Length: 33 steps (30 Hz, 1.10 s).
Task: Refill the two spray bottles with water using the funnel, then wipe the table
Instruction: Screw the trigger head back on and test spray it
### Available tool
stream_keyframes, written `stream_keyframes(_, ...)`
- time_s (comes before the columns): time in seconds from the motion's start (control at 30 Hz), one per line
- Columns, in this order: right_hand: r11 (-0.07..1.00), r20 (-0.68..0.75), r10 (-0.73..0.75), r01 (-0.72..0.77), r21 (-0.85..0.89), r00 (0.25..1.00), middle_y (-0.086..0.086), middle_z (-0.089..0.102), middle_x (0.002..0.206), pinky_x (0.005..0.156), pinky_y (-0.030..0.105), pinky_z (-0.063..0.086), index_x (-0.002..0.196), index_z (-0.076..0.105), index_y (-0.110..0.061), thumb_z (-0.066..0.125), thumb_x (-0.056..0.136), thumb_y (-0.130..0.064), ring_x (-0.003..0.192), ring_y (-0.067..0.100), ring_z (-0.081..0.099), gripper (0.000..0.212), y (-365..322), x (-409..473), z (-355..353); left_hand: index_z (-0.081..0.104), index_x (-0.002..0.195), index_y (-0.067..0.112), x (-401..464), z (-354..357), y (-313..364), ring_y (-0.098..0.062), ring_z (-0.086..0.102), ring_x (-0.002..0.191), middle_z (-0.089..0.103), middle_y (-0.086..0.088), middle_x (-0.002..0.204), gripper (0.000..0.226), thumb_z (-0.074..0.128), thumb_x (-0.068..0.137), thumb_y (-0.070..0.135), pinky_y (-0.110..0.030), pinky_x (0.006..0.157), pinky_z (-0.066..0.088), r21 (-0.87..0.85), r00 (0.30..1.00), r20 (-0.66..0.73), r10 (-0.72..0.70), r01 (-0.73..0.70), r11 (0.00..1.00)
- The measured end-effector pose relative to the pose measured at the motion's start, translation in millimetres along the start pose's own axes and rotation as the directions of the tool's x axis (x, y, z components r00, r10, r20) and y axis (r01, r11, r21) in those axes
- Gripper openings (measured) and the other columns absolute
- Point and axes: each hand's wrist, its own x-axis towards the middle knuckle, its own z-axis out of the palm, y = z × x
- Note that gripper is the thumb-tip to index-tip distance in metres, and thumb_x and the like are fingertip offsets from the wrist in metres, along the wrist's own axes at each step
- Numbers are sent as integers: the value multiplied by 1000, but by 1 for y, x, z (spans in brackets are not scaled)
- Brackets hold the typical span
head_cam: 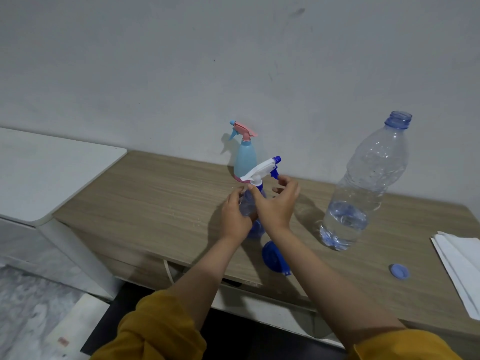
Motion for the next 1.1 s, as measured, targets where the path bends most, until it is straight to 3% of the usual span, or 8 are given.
stream_keyframes(0.13,997,45,-31,34,-69,999,0,40,129,82,16,44,131,42,-17,86,65,-40,106,11,49,82,-1,7,3,46,135,24,-3,-5,-16,-10,54,117,57,8,130,69,77,74,16,-29,90,50,65,994,63,-91,87,994)
stream_keyframes(0.37,998,88,-16,21,-63,996,-12,40,118,74,3,39,131,42,-23,83,68,-35,102,-13,43,77,2,3,10,49,114,44,-6,-7,-24,-8,60,101,60,19,114,53,74,70,29,-35,82,55,196,993,79,-91,74,978)
stream_keyframes(0.47,997,112,-26,34,-65,993,-7,41,123,70,4,41,137,37,-18,79,73,-29,105,-1,49,77,2,4,15,54,115,29,-11,-5,-18,-5,56,99,59,13,115,45,74,75,22,-10,68,42,176,997,20,-72,67,982)
stream_keyframes(0.6,986,161,-121,138,-97,979,10,45,133,78,-6,31,140,35,-4,66,81,-6,119,17,42,67,2,9,22,55,117,12,-23,-1,-15,-12,55,104,56,3,115,46,75,76,17,-6,62,36,163,998,-33,-46,51,985)
stream_keyframes(0.7,982,203,-141,162,-93,969,9,52,121,76,3,38,131,42,-4,62,80,-12,107,20,50,55,0,17,24,53,120,15,-33,-11,-20,-1,49,101,53,9,114,53,78,75,29,3,67,34,131,999,-27,-20,24,991)
stream_keyframes(0.83,995,303,-40,66,-77,952,2,55,88,58,17,46,115,48,-4,59,82,-15,72,11,55,37,-10,29,25,52,126,19,-44,-43,-38,-3,47,110,52,9,121,61,74,76,45,-13,87,34,176,998,-68,-7,19,984)
stream_keyframes(0.97,981,478,125,-35,-193,870,17,63,85,70,50,58,95,55,-6,60,84,-26,76,38,66,24,-16,28,33,55,124,10,-50,-80,-80,-25,55,111,58,-9,118,77,59,70,64,-30,95,43,294,980,-192,-61,117,949)
stream_keyframes(1.1,908,643,381,-136,-398,664,13,64,64,50,29,42,78,60,-6,61,78,-15,53,28,59,9,-28,13,41,49,128,-2,-56,-114,-111,-36,53,111,55,-19,119,95,47,67,71,-43,96,45,471,976,-195,-97,180,864)
